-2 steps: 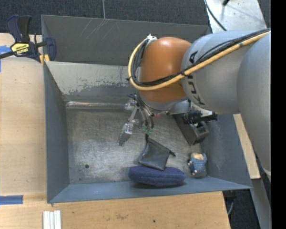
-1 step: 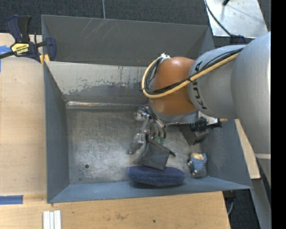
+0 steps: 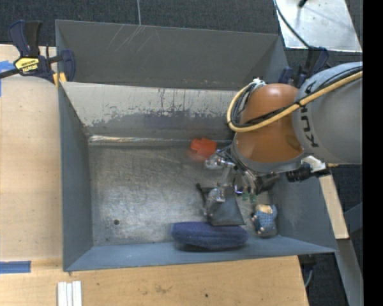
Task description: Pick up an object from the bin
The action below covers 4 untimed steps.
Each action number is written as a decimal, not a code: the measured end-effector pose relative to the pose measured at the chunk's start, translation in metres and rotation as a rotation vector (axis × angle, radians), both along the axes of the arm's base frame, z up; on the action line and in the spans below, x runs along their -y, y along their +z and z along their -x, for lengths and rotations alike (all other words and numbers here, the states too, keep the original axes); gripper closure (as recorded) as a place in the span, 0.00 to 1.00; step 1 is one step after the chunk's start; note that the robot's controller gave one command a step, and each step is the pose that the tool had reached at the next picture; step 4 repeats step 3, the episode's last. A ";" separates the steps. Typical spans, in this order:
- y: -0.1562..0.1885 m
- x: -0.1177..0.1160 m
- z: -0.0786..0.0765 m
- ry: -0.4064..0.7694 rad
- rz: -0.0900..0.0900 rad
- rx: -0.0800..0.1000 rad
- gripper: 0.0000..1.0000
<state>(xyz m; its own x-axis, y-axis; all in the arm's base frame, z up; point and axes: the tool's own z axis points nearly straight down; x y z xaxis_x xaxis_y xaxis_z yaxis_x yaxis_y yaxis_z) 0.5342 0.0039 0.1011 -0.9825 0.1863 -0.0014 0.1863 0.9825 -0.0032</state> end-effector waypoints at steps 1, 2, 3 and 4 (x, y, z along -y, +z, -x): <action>-0.028 0.030 -0.017 -0.079 -0.006 0.004 0.00; -0.024 0.032 -0.022 -0.082 -0.004 0.026 1.00; 0.139 0.016 -0.096 0.117 -0.002 0.014 1.00; 0.139 0.016 -0.096 0.117 -0.002 0.014 1.00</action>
Offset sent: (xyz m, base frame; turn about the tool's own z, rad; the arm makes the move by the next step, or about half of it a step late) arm 0.0146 -0.0310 -0.0311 0.0788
